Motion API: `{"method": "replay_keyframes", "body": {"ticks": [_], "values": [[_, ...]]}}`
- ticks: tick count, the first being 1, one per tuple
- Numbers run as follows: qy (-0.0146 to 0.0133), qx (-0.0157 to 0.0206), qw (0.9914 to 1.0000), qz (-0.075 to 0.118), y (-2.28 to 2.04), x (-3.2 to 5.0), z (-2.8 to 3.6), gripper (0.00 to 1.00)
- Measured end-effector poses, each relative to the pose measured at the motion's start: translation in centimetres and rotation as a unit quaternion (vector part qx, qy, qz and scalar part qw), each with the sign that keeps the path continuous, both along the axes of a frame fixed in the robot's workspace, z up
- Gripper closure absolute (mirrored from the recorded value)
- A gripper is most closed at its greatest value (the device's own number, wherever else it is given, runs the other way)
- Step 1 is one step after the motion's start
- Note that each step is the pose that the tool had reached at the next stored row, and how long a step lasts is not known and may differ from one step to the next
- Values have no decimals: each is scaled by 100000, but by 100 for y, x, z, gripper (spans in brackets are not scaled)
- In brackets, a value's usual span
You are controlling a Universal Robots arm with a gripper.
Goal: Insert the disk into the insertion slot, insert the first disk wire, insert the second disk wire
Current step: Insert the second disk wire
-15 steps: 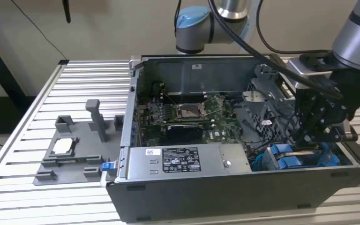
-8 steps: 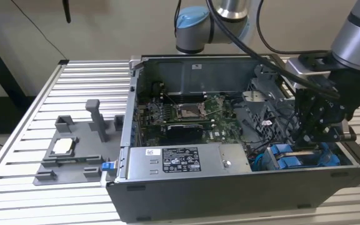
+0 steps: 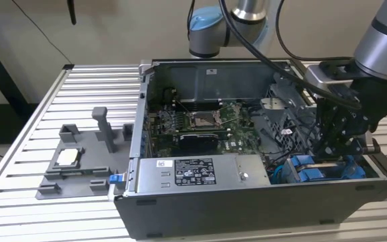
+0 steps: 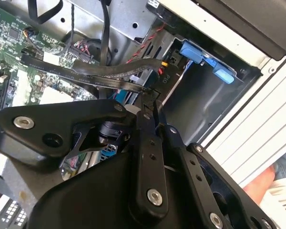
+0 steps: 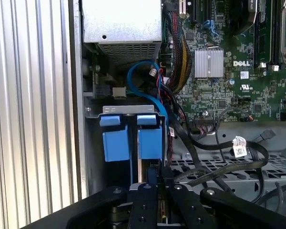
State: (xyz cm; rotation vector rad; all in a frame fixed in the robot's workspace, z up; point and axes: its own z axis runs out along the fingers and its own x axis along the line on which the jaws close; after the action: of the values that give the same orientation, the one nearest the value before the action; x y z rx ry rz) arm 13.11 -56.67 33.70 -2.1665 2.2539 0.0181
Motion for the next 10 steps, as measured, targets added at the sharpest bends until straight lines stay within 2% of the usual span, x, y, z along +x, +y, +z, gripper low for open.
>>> {"method": "replay_keyframes", "body": {"ticks": [10], "values": [[13, 56, 100000, -91, 0, 0, -16, 82]]}}
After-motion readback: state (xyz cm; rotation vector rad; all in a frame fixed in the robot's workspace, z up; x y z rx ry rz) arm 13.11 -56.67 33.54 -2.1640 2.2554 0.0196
